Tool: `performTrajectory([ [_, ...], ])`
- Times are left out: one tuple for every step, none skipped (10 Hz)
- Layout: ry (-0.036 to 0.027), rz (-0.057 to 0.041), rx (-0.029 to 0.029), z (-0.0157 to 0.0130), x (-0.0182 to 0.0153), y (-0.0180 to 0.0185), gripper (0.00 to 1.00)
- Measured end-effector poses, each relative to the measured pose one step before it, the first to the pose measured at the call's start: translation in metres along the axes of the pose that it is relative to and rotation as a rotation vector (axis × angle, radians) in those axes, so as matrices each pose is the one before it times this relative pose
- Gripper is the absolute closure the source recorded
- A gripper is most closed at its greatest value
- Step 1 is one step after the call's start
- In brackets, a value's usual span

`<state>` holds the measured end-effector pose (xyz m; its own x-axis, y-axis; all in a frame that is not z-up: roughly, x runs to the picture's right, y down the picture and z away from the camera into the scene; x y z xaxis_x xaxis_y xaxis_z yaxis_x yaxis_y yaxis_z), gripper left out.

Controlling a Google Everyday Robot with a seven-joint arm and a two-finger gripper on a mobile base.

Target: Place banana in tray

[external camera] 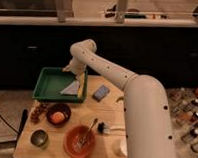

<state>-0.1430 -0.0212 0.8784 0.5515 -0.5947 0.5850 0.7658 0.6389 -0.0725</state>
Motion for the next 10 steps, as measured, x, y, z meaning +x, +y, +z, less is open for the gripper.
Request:
performTrajectory([
  [0.00003,0.00010,0.00003,-0.00004,0.00006,0.00004,0.20],
  [0.00007,0.00011,0.00000,-0.00002,0.00006,0.00006,0.20],
  [-0.00001,0.00007,0.00004,-0.00003,0.00002,0.00002,0.20],
  [-0.00004,-0.00007,-0.00001,0.00002,-0.00003,-0.00002,0.20],
  [0.00005,0.00004,0.00002,-0.00003,0.00004,0.00001,0.20],
  [-0.00002,0.00000,0.00000,-0.00001,-0.00002,-0.00001,0.20],
  [-0.00016,0.00009,0.00004,0.00001,-0.00002,0.00001,0.20],
  [0.00004,-0.00001,-0.00002,0.00002,0.00002,0.00000,0.20],
  [0.00002,-0.00004,-0.00005,0.00002,-0.00001,0.00001,0.20],
  [0.00001,0.00004,0.00001,-0.00003,0.00002,0.00000,0.20],
])
